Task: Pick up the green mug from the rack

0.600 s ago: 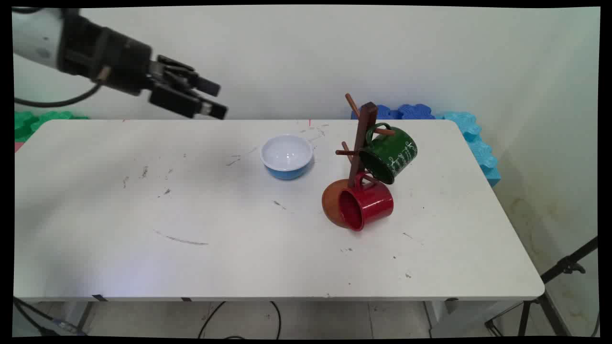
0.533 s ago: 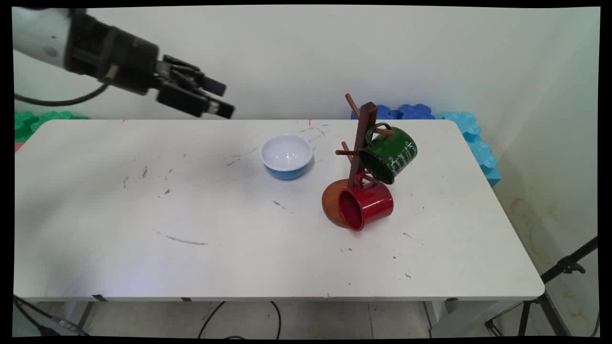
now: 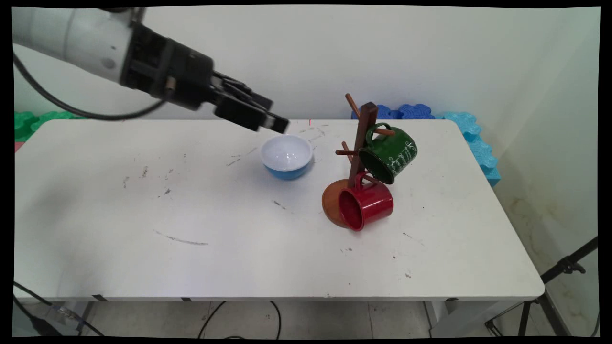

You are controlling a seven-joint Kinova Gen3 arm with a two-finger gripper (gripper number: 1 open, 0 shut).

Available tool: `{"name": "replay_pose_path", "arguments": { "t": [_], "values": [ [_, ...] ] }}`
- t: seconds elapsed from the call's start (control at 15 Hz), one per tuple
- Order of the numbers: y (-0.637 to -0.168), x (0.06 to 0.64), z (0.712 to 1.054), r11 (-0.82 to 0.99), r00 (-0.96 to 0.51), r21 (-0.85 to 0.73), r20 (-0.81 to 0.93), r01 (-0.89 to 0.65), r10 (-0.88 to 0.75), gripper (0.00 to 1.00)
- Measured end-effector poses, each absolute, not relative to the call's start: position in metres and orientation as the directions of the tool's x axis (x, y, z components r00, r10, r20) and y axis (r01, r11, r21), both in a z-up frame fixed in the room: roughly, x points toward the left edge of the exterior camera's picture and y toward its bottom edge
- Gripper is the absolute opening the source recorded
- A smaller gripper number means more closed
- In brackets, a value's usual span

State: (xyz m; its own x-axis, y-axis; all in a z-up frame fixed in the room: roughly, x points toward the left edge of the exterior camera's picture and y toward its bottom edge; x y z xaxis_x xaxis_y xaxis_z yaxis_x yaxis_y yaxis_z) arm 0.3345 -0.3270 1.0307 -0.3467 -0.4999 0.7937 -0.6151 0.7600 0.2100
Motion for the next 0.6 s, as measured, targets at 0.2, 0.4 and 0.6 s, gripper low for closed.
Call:
{"name": "replay_pose_path", "arguments": {
  "t": [0.2, 0.4, 0.6],
  "values": [
    [-0.326, 0.307, 1.023, 0.754, -0.330, 0.232, 0.793, -0.614, -0.512, 1.00],
    [-0.323, 0.282, 1.008, 0.734, -0.310, 0.254, 0.784, -0.630, -0.537, 1.00],
    [-0.321, 0.260, 0.990, 0.713, -0.290, 0.272, 0.777, -0.647, -0.559, 1.00]
  ]
}}
